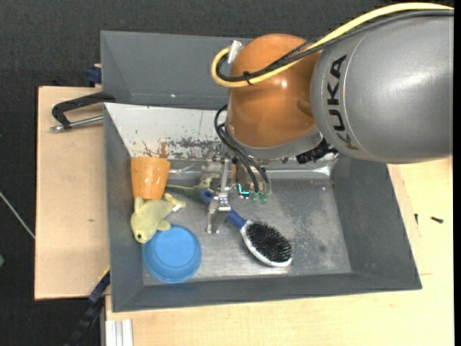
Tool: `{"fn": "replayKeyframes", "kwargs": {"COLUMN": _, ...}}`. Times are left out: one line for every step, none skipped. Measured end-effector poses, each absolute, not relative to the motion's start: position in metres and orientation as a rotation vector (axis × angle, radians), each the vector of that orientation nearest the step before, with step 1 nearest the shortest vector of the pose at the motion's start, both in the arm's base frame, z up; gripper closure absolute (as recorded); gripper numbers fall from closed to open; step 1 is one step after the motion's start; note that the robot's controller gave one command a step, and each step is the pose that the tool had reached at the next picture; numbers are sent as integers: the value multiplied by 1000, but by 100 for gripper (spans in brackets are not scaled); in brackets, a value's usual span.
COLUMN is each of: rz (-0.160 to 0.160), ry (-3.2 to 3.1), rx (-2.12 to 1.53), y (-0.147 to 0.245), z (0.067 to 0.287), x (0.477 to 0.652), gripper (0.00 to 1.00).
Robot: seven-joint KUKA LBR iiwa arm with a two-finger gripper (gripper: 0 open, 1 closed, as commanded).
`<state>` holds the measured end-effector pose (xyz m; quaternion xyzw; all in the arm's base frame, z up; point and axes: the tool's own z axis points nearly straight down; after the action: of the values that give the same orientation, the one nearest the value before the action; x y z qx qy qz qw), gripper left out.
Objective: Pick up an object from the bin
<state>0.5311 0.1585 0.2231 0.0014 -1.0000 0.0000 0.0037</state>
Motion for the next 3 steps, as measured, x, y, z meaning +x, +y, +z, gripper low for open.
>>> {"fn": "replayKeyframes", "kwargs": {"rz": -1, "ry": -3103, "rx": 458, "y": 130, "z": 86, "x": 533, "gripper": 0}}
{"fn": "replayKeyframes", "kwargs": {"rz": -8, "ry": -3110, "rx": 512, "y": 66, "z": 75, "x": 511, "gripper": 0}}
{"fn": "replayKeyframes", "kwargs": {"rz": -3, "ry": -3041, "rx": 846, "y": 12, "z": 74, "x": 498, "gripper": 0}}
